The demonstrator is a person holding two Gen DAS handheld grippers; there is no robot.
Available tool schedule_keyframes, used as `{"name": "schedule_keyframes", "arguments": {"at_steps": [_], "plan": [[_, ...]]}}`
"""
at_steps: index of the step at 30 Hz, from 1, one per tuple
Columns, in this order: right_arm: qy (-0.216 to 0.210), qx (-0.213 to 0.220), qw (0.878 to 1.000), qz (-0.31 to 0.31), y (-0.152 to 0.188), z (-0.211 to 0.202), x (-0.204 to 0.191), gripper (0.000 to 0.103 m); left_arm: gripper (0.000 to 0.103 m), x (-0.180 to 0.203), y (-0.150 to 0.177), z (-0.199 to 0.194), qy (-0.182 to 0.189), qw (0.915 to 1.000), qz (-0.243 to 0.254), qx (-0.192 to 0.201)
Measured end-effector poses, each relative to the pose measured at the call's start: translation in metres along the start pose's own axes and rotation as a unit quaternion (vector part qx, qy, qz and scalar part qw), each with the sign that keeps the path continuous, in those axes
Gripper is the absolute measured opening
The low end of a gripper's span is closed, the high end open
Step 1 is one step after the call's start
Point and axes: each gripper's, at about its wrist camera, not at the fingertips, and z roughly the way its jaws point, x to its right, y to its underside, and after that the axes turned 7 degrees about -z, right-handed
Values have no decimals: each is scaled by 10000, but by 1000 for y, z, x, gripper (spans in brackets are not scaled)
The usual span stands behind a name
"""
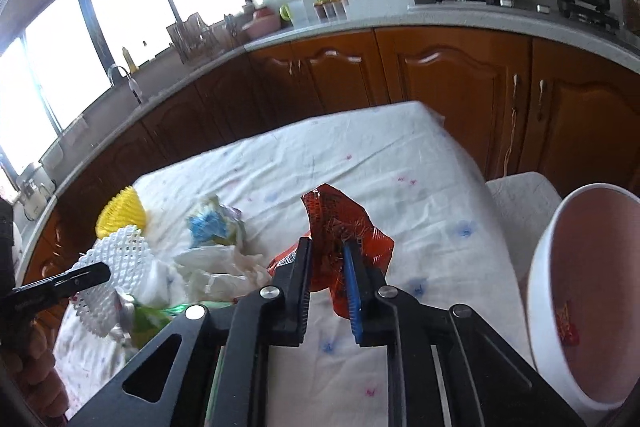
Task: Collect trash
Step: 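Grasp the white foam net with the left tool while the right grasps the red wrapper, then carry both items over the bin and open both tools to drop them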
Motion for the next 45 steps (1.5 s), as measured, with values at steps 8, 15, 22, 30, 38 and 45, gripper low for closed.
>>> {"name": "schedule_keyframes", "arguments": {"at_steps": [8,15,22,30,38,45], "plan": [[3,237,9997,53,4,-43,3,16,8,33,-4,-25,390,9987,197,280],[152,346,9992,123,10,-73,12,16,8,70,4,-26,681,9963,470,241],[336,402,9982,280,22,-99,30,16,8,109,23,-11,879,9927,823,16],[535,468,9965,441,37,-125,53,16,8,148,41,4,1046,9879,1122,-230],[789,506,9934,667,49,-145,82,16,8,190,49,18,1258,9804,1450,-450],[986,528,9901,850,55,-155,109,16,8,227,52,31,1426,9738,1666,-597]]}}
